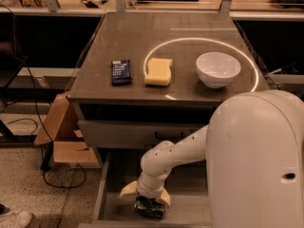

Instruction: Pick green can from middle drawer and place on counter

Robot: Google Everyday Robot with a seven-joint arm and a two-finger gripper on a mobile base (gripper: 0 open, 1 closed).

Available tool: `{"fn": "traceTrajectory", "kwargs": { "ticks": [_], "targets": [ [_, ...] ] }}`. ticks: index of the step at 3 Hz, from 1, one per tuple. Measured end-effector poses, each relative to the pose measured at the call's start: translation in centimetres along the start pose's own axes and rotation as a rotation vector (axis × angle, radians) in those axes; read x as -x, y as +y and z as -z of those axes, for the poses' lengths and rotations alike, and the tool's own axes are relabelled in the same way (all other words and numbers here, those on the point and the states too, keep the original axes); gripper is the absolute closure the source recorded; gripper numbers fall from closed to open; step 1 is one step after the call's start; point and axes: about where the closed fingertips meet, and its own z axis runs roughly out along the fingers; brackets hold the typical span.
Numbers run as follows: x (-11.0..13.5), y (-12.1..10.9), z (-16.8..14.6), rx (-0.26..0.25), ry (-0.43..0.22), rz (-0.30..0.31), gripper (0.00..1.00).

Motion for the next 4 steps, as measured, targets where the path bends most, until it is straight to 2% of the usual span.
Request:
{"fn": "traceTrajectory", "kwargs": {
  "ticks": [1,2,3,4],
  "targets": [
    [-0.1,-2.9,-0.1,-0.018,0.013,-0.02,0.0],
    [-0.4,-4.2,-0.7,-0.031,0.026,-0.013,0.0],
    [-1.6,-4.1,-2.5,-0.022,0.079,0.006,0.0],
    [-1.7,-4.1,-2.5,-0.022,0.08,0.006,0.03]
  ]
}}
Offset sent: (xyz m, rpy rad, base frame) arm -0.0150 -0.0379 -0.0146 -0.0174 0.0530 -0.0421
